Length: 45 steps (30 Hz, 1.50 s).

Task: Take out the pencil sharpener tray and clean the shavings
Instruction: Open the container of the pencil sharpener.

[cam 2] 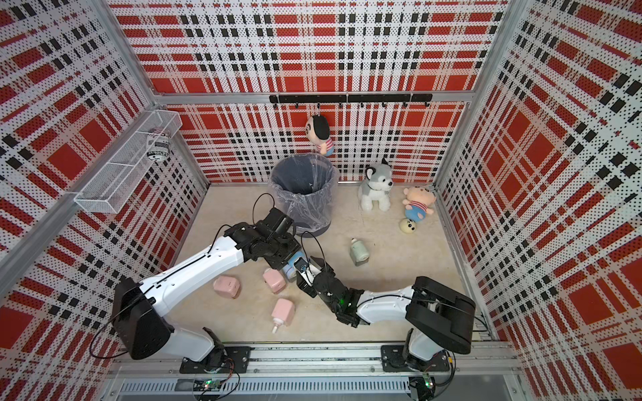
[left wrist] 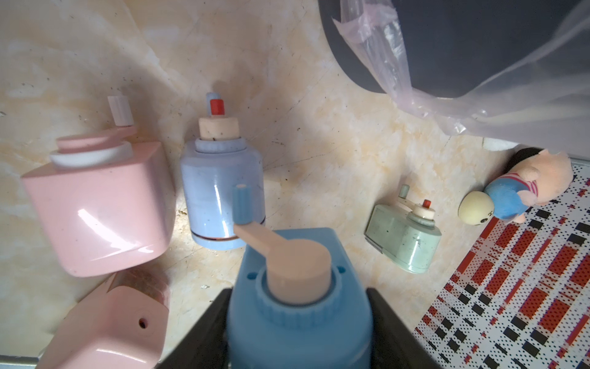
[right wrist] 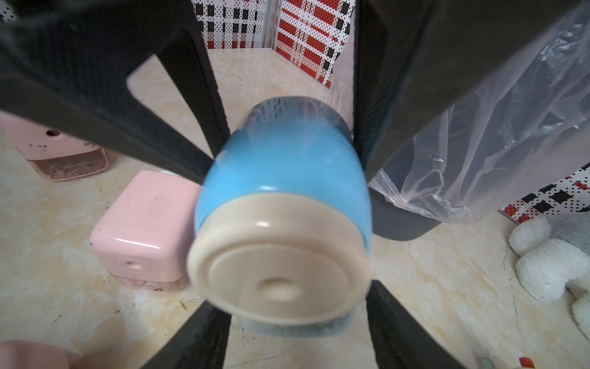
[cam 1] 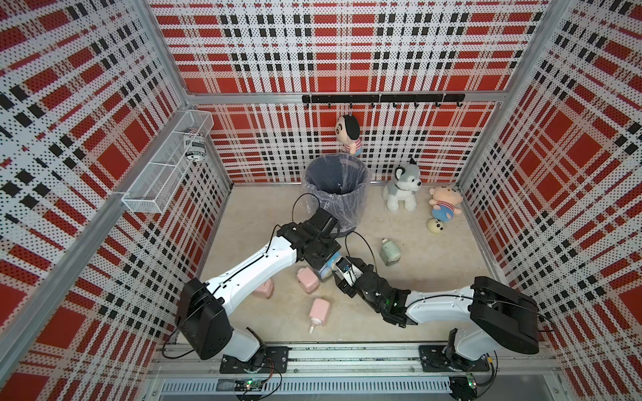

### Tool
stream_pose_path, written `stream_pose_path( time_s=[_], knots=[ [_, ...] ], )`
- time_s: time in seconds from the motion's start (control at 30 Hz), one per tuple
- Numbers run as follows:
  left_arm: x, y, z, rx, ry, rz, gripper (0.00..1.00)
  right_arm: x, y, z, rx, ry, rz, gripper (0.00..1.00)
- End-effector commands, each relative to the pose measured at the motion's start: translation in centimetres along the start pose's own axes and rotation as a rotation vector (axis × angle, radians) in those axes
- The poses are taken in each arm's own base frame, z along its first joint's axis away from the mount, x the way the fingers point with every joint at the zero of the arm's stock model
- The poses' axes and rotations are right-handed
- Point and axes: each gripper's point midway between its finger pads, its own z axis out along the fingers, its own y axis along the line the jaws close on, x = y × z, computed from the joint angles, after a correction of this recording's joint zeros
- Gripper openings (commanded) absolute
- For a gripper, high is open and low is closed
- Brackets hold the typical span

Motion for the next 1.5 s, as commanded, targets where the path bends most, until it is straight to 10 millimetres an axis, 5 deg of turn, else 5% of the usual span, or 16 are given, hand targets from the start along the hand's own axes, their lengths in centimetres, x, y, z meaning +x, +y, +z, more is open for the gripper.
stream_pose_path(
  time_s=[0.0,0.53,1.47],
  knots=[
    [0.4,-0.4,0.0,0.002,0.011,0.008,0.16,-1.3,-0.5,0.5,0.025,-0.038,0.025,0.65],
    [-0.8,-0.3,0.6,-0.019,-0.028,-0.013,0.15,-1.1,-0.8,-0.5,0.016,-0.046,0.066,0.50],
    [-1.8,-1.0,1.2,-0.055,-0.087,-0.015,0.08,-0.8,-1.1,-2.7,0.038,-0.055,0.110,0.49]
  ],
)
